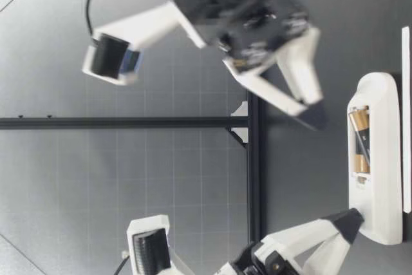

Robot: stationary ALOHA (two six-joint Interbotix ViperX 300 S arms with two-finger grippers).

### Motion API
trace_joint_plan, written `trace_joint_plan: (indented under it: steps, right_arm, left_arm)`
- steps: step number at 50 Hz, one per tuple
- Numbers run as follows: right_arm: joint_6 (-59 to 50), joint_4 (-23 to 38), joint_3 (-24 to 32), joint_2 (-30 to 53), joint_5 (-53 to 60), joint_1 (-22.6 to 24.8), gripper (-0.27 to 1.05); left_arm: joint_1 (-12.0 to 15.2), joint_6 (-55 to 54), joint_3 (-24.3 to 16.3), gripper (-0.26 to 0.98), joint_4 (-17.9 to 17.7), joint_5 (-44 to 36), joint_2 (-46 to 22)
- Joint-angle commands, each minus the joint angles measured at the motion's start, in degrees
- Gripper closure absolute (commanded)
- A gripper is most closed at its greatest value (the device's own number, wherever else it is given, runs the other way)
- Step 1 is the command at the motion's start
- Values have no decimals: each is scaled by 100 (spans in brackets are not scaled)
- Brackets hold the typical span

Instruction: Place the battery into the slot of the remote controller.

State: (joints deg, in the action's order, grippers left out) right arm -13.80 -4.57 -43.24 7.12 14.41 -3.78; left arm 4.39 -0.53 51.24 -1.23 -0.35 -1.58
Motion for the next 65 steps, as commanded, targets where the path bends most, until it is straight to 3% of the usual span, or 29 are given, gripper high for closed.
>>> trace_joint_plan:
  steps: [1, 15, 27, 65]
  right_arm:
    - [-835, -141, -79, -343, 114, 18, 39]
    - [-3647, -211, -589, -817, 519, 35, 68]
    - [-6012, -334, -589, -589, 448, 35, 89]
    - [-6214, 62, -105, 272, 255, -53, 91]
  left_arm:
    - [18, -9, -35, 88, -9, -18, 97]
    - [18, -18, -26, 88, -9, -9, 97]
    - [18, -18, -35, 88, -9, 0, 105]
    - [18, -18, -9, 88, -9, -9, 44]
